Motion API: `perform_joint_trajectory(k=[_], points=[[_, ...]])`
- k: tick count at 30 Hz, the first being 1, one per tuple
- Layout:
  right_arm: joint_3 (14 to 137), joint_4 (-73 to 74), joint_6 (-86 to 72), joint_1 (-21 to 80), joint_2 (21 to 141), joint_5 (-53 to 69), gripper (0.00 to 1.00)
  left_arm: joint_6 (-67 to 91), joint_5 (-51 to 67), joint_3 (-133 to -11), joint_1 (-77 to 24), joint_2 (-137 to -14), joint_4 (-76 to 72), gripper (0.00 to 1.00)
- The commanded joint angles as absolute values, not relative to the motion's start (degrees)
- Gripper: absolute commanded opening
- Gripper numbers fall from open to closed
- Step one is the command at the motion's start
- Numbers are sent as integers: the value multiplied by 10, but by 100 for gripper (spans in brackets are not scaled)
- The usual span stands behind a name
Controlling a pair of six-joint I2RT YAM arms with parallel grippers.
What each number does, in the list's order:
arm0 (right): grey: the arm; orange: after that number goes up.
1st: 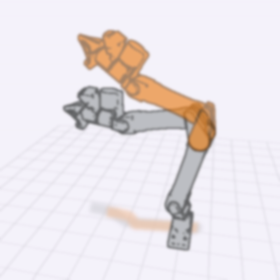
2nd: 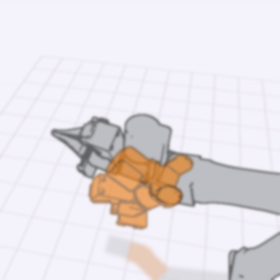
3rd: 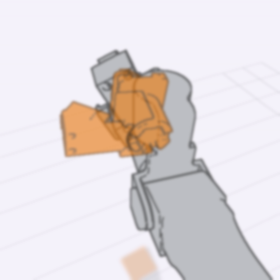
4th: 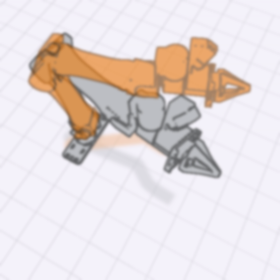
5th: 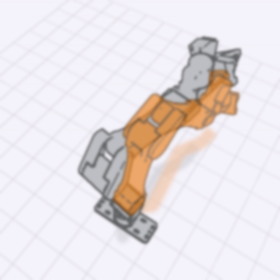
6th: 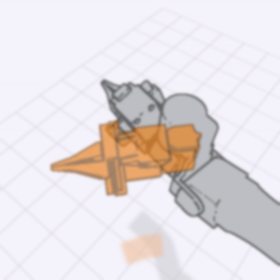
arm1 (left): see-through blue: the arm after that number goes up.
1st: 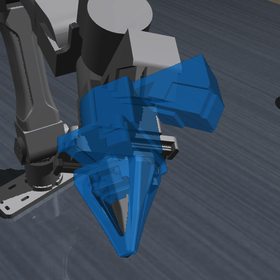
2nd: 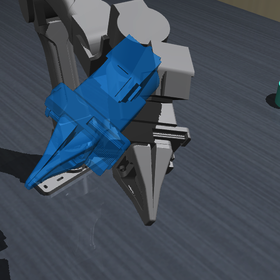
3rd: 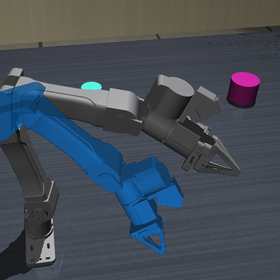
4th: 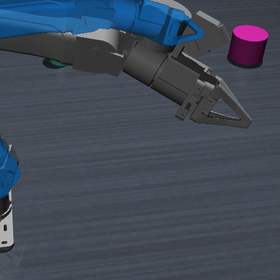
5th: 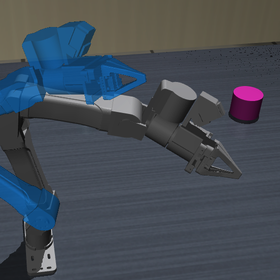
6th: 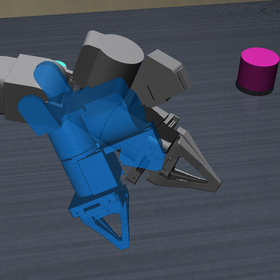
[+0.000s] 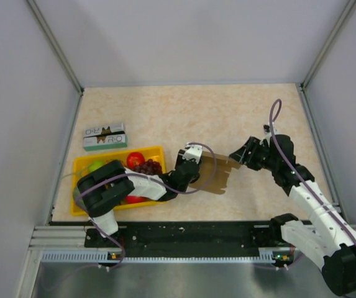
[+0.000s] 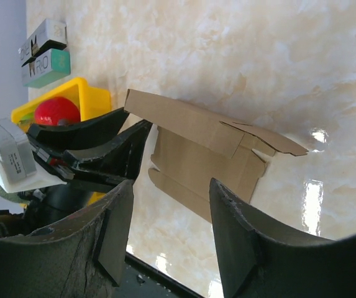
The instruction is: Fold the paper box
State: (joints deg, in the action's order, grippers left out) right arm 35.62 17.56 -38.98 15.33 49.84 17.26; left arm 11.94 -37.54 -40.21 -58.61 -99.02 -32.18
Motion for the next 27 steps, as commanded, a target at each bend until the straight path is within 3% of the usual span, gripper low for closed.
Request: perform_joint_trajectory(k=[1, 5, 8, 27], points=[[351, 170, -382, 149, 488, 183, 52, 99, -421, -421, -596, -999, -423, 52], [347, 170, -382, 149, 483, 185, 52, 116, -383, -404, -596, -986, -424, 61], [349, 170, -384, 149, 480, 186, 52, 118, -390, -415, -597, -996, -427, 62], [328, 171, -394, 148, 461, 193, 52, 131, -420, -453, -589, -1081, -478, 34]])
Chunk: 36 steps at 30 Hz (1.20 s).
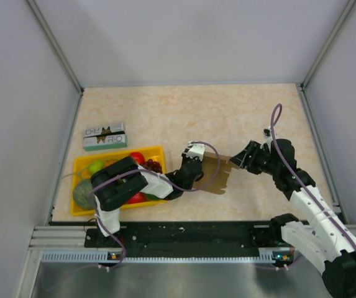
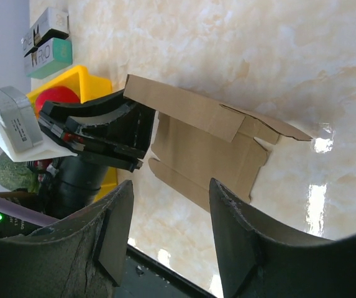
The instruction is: Fold the paper box
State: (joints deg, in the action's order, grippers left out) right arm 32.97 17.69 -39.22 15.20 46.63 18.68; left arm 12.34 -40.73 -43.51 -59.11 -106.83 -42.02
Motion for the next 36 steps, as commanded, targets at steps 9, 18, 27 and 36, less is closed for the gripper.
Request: perform_joint_trajectory(k=[9, 18, 27, 36], points=[[309, 177, -507, 149, 472, 167, 52, 70, -433, -469, -589, -1102, -519, 0], [427, 290, -470, 149, 468, 172, 49, 197, -424, -470, -588, -889, -161, 0], [556, 339, -490, 210, 450, 159, 49, 241, -438, -503, -589, -784, 57, 0], [579, 251, -540, 297, 542, 152, 51, 281, -497, -513, -590, -743, 113, 0]])
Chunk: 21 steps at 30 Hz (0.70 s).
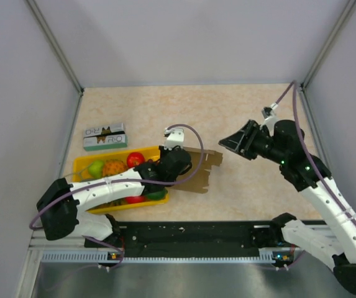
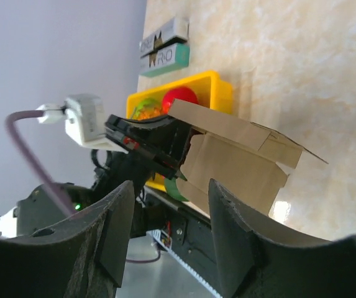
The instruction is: Fold the paper box
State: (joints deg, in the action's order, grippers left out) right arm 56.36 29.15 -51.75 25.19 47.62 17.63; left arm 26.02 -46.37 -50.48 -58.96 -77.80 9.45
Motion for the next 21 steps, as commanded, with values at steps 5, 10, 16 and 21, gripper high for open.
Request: perform_joint_trajectory(k=[5, 10, 16, 21], points=[[585, 225, -528, 319, 598, 137, 53, 276, -498, -504, -590, -728, 102, 0], [558, 190, -542, 327, 620, 140, 52, 279, -498, -494, -591, -718, 96, 0], [537, 164, -552, 328, 634, 149, 48, 276, -496, -497, -592, -716, 86, 0], [508, 128, -579, 329, 638, 158, 46, 279, -499, -495, -593, -709, 74, 0]])
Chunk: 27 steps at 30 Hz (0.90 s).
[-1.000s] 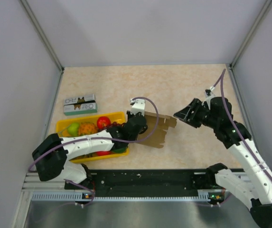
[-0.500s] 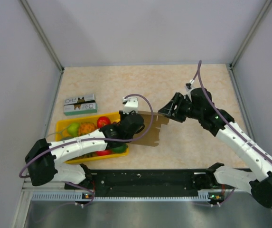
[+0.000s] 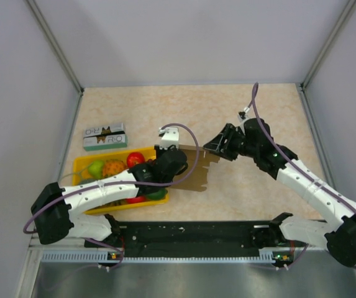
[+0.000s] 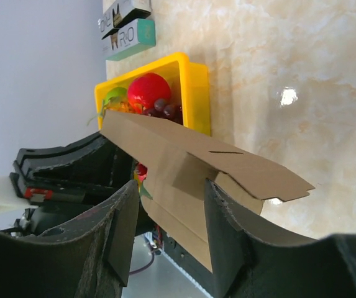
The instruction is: Fold the paper box
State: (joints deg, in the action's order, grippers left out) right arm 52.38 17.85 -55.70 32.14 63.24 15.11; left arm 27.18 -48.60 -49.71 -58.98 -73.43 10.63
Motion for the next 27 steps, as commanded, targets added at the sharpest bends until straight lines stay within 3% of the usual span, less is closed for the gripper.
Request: perform_joint_trajectory(k=[1, 11, 13, 14, 17, 21, 27], points=[[504, 119, -583, 329, 639, 160, 45, 279, -499, -493, -594, -707, 73, 0], [456, 9, -671, 329, 642, 181, 40, 265, -492, -473, -599, -700, 40, 0], [476, 67, -646, 329, 632, 174, 45, 265, -498, -475, -599, -703, 43, 0], [491, 120, -610, 329, 621, 151, 53, 267, -501, -476, -599, -704, 48, 0], [498, 162, -559, 326, 569, 138, 59, 266, -513, -475, -599, -706, 52, 0], [561, 268, -511, 336, 559, 132, 58, 261, -518, -482, -599, -714, 54, 0], [621, 258, -490, 336, 613, 102, 46, 253, -517, -482, -599, -715, 48, 0]])
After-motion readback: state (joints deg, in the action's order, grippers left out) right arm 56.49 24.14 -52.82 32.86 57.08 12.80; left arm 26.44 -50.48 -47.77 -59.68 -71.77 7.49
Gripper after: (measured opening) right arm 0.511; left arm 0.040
